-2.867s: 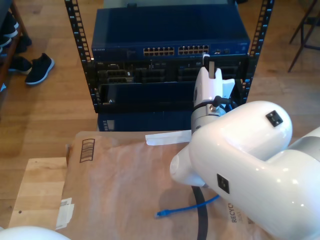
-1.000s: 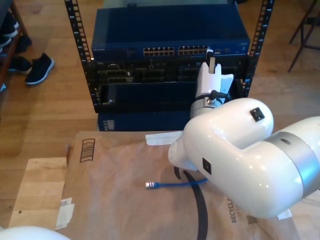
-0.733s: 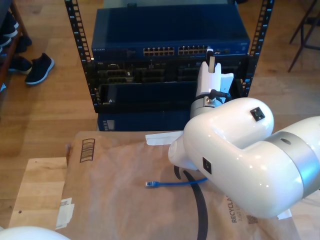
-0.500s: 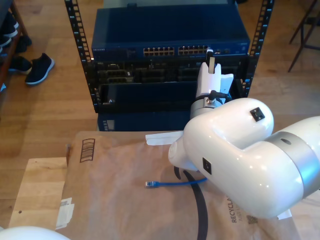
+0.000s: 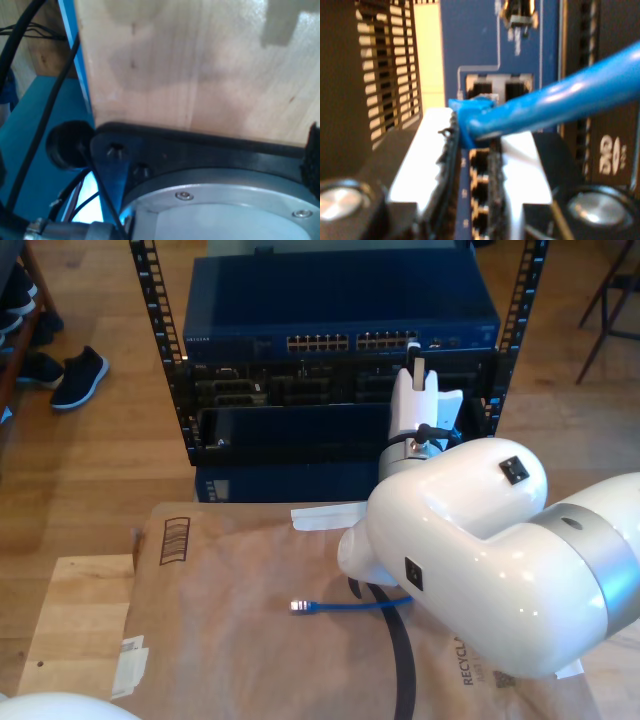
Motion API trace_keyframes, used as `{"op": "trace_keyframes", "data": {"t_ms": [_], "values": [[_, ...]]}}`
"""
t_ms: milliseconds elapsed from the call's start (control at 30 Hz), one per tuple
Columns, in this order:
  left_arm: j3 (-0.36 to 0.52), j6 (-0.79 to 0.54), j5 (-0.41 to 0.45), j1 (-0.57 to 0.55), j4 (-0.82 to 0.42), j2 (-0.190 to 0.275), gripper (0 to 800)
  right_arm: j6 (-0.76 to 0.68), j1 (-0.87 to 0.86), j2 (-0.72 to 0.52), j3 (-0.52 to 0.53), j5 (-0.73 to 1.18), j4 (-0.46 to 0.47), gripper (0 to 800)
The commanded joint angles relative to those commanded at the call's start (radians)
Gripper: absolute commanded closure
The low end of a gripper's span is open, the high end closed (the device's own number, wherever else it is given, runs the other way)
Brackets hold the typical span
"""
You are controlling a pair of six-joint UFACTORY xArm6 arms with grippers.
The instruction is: Grab the cable and plug it in
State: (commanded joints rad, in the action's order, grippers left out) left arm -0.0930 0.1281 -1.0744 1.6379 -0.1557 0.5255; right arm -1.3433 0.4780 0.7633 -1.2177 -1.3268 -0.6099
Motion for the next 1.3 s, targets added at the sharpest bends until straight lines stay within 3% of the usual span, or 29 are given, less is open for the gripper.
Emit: {"op": "trace_keyframes", "data": {"t_ms": [1300], "values": [[-0.002, 0.0, 0.0, 0.002, 0.0, 0.0, 0, 0.0, -0.02, 0.002, -0.008, 0.002, 0.005, 800]]}}
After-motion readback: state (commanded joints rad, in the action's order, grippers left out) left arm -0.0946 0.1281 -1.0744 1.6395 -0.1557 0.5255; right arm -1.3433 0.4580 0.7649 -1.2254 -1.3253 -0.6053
